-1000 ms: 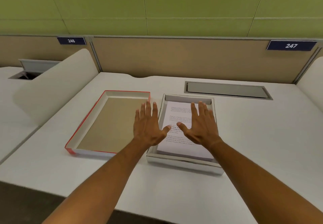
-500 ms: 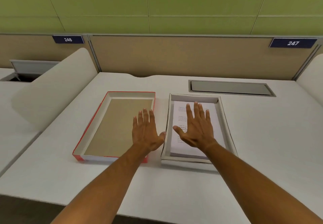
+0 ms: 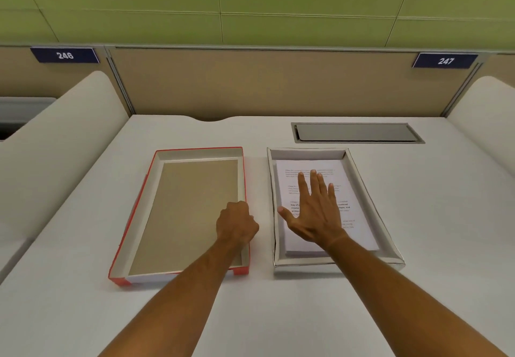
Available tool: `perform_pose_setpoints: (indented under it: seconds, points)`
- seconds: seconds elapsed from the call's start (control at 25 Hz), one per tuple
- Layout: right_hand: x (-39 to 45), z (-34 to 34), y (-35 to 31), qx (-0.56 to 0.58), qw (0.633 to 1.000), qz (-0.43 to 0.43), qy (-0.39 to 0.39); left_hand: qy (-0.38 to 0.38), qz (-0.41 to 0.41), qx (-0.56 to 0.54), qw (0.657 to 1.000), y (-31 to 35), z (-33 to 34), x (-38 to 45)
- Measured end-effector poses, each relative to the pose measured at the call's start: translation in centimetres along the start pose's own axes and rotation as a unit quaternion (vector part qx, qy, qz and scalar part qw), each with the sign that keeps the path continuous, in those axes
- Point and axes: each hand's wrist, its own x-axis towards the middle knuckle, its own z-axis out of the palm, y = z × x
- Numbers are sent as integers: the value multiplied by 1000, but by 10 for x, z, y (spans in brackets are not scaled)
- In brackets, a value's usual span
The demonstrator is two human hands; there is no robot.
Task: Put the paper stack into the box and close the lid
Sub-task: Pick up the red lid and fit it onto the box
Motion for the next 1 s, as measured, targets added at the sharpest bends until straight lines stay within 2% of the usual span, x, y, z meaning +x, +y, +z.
perform_pose_setpoints:
  seconds: [0.2,0.28,0.36,0.48,0.6,0.68,0.8,0.92,1.0]
  points:
    - [4,-1,-3,27,1000,0,6,-19,7,-21,1000,5,-24,9]
    - [8,-6,-5,47,999,-6,2,3,-1,-60,998,9,-47,13]
    - [13,-10,-10,81,997,-8,5,56,-5,-126,990,11,-77,19]
    - [20,-17,-19,181,984,0,0,124,-9,-256,958,14,-126,25]
    - [25,-22,-33,312,950,24,-5,154,-24,-406,901,17,-169,26]
    - [30,-26,-42,435,897,71,-24,146,-22,-493,857,19,-193,23]
    - [34,-29,-48,592,780,173,-107,95,-20,-635,767,21,-221,12]
    - [28,-27,-36,682,667,235,-188,-16,-31,-731,681,16,-239,3]
    - [22,-20,-30,713,616,234,-242,-84,-35,-747,658,11,-244,-5]
